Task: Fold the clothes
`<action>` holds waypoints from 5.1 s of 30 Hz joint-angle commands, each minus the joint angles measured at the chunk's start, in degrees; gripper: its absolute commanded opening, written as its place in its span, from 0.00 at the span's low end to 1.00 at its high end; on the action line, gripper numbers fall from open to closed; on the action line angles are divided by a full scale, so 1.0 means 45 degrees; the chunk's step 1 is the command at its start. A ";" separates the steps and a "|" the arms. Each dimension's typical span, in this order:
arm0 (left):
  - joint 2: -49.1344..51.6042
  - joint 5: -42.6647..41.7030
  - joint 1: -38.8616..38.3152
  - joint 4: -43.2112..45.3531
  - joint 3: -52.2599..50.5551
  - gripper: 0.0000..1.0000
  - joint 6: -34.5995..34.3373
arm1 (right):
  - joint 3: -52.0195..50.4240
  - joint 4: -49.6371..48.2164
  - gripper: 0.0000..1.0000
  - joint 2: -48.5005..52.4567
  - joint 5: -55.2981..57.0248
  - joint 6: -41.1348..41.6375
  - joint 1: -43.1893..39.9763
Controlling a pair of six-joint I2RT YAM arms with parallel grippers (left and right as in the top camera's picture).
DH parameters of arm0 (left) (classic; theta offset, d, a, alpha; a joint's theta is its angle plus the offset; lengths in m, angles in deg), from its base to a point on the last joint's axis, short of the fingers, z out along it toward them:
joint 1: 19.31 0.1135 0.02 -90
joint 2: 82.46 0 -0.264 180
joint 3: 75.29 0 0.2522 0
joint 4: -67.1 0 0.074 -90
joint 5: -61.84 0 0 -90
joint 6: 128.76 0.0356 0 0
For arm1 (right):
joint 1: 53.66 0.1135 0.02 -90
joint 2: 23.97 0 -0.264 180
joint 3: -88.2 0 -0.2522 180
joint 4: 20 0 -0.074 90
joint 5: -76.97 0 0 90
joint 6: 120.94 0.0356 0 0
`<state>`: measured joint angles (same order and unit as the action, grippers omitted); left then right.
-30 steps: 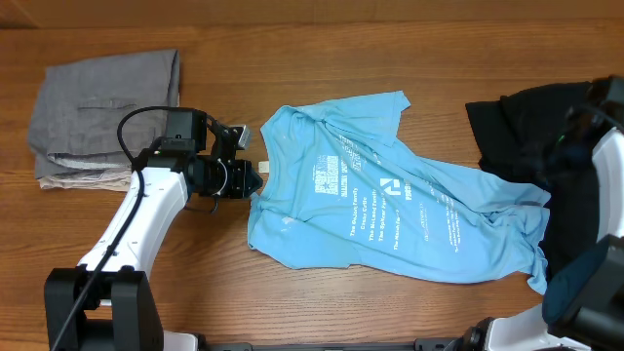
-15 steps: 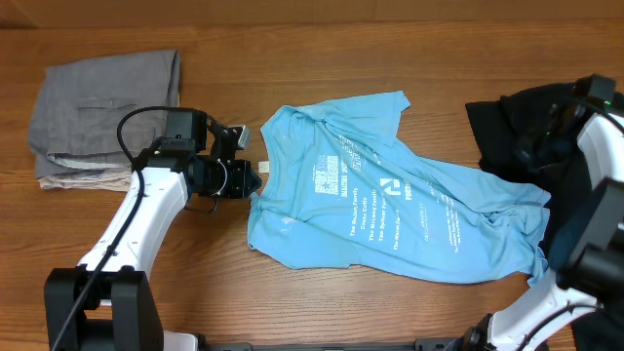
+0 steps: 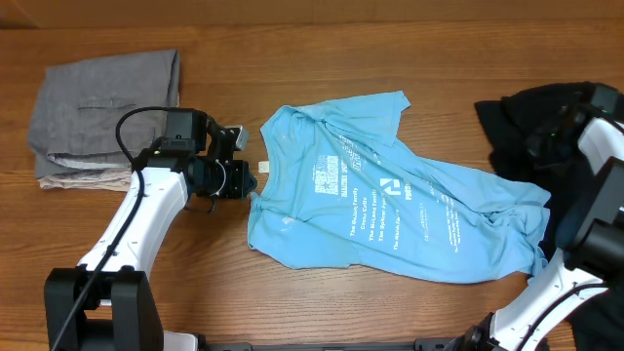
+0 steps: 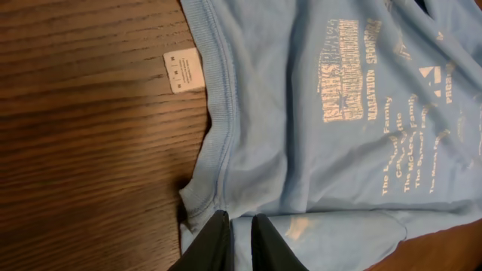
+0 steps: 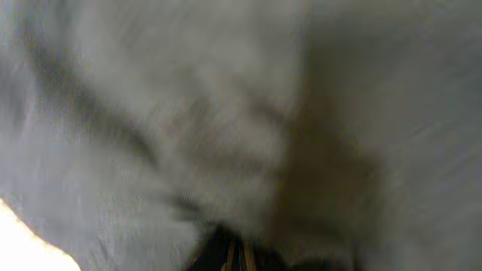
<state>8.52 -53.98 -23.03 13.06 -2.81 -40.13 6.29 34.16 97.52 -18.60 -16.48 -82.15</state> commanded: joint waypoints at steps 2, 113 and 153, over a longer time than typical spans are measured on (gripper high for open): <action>-0.0146 0.0175 -0.0015 0.0049 -0.0019 0.14 -0.0078 | 0.0015 -0.1049 0.06 0.0534 0.1078 0.0121 -0.1394; 0.6674 0.1622 -0.2220 0.5367 0.3638 0.10 -0.3594 | 0.5047 0.9632 1.00 -0.2662 -0.2769 -0.0257 0.1972; -0.2667 0.3444 -0.2259 -0.3745 0.2977 0.33 -0.3555 | 0.4886 1.0200 0.04 -0.2171 -0.1379 0.0126 0.3322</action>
<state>-6.23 -38.94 -33.09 -4.31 11.63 -56.56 29.04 80.44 86.00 -30.68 -15.98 -70.83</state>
